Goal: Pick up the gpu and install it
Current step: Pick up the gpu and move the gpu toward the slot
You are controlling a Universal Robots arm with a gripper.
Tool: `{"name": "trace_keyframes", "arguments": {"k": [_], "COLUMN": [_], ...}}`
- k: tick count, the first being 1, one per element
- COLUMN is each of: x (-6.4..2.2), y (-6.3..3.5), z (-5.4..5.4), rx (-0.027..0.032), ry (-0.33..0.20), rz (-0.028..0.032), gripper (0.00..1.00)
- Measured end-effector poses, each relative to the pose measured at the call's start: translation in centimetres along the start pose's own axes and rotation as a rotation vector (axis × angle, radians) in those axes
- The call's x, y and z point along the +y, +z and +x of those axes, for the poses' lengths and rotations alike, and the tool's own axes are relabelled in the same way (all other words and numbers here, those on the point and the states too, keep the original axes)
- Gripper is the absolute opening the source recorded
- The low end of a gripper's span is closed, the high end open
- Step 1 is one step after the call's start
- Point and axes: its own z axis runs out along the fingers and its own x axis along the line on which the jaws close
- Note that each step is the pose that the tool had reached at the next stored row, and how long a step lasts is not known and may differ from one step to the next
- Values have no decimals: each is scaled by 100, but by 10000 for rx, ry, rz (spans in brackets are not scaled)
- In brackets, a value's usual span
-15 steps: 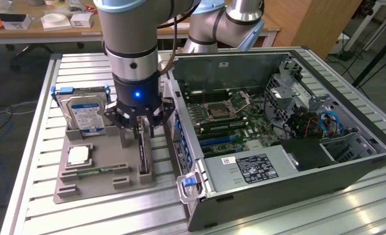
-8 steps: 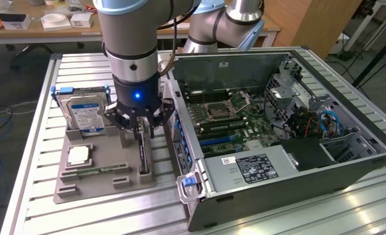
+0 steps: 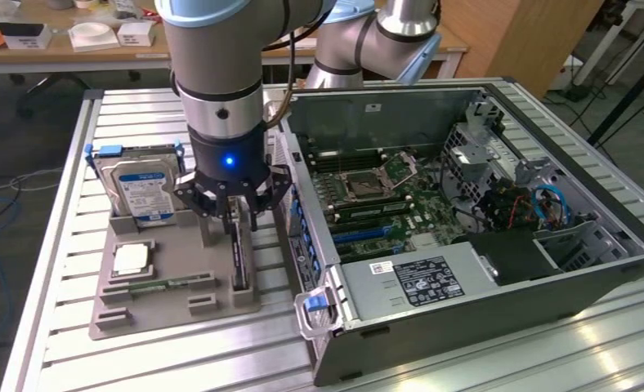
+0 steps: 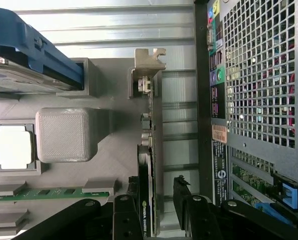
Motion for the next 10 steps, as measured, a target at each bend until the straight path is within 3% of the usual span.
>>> {"name": "trace_keyframes", "arguments": {"k": [5,10], "x": [0,-14], "y": [3,79], "z": [0,17], "rx": [0,-12], "ry": [1,2], "rz": [-14,-12], "gripper": [41,41]}}
